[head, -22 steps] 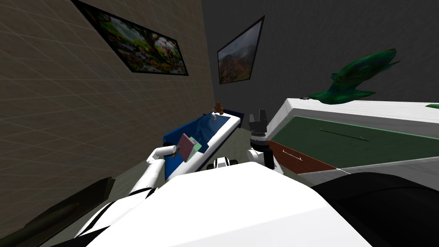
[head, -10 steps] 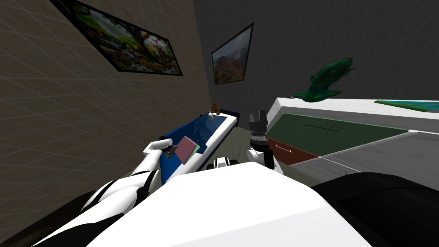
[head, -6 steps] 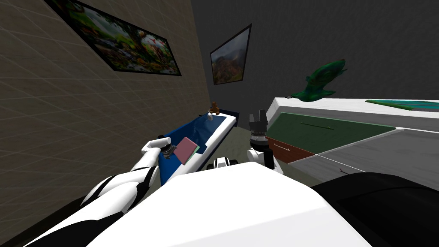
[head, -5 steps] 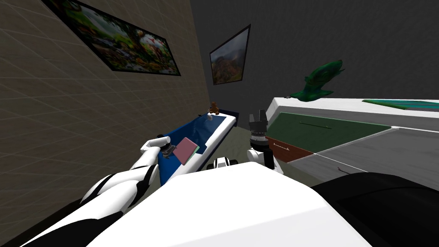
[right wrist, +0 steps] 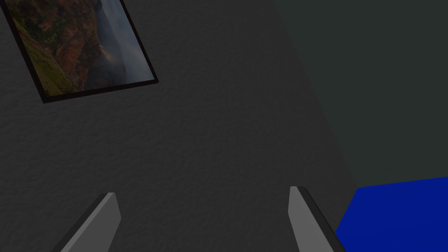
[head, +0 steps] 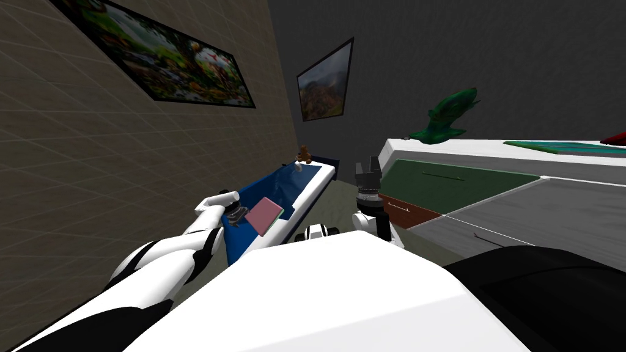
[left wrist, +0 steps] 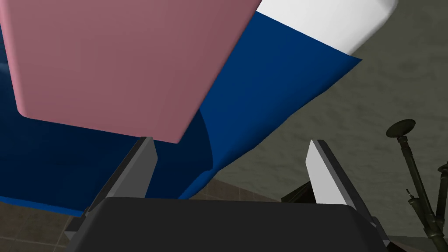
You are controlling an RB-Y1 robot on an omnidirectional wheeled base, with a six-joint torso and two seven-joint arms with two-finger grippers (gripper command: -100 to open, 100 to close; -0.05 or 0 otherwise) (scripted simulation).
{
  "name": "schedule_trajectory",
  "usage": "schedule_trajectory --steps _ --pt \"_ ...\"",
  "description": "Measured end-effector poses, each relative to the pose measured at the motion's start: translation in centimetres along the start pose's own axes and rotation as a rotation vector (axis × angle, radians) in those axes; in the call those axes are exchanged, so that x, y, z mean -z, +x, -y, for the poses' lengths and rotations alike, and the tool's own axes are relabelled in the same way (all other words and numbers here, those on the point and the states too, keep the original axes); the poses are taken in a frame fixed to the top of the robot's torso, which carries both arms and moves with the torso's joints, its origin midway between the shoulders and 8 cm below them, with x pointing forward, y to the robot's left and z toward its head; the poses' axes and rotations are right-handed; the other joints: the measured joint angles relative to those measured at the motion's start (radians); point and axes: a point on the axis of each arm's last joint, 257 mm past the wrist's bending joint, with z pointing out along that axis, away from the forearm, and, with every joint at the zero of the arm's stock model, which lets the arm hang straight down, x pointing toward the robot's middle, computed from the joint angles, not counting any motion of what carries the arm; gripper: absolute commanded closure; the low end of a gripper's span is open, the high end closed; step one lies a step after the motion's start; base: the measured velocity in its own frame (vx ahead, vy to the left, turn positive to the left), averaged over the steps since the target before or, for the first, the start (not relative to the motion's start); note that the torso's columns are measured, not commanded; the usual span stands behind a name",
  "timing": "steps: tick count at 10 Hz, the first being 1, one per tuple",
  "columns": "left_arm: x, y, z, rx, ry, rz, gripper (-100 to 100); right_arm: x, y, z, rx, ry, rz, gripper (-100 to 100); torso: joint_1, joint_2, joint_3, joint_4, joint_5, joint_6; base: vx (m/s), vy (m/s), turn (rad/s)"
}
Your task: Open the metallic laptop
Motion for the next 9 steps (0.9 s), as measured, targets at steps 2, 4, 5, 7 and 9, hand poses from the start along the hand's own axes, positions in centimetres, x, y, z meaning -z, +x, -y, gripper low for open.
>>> schedule_trajectory --steps 2,4,5,7,9 --pt "0.4 0.0 -0.4 0.003 -0.020 -0.024 -100 0.0 0.0 0.0 0.000 0.000 0.000 0 0.000 0.000 0.000 0.000 0.000 0.000 -0.008 0.015 -0.054" --pt "1.2 0.1 -1.0 0.009 -0.048 -0.064 -100 0.0 0.0 0.0 0.000 0.000 0.000 0 0.000 0.000 0.000 0.000 0.000 0.000 -0.010 0.022 -0.042" --pt "1.6 0.1 -1.3 0.010 -0.058 -0.083 -100 0.0 0.0 0.0 0.000 0.000 0.000 0 0.000 0.000 0.000 0.000 0.000 0.000 -0.006 0.022 -0.043" --pt "2.6 0.4 -1.7 0.016 -0.079 -0.121 -100 0.0 0.0 0.0 0.000 0.000 0.000 0 0.000 0.000 0.000 0.000 0.000 0.000 -0.003 0.024 -0.031" --pt "3.3 0.6 -2.1 0.020 -0.093 -0.153 -100 0.0 0.0 0.0 0.000 0.000 0.000 0 0.000 0.000 0.000 0.000 0.000 0.000 0.000 0.026 -0.032"
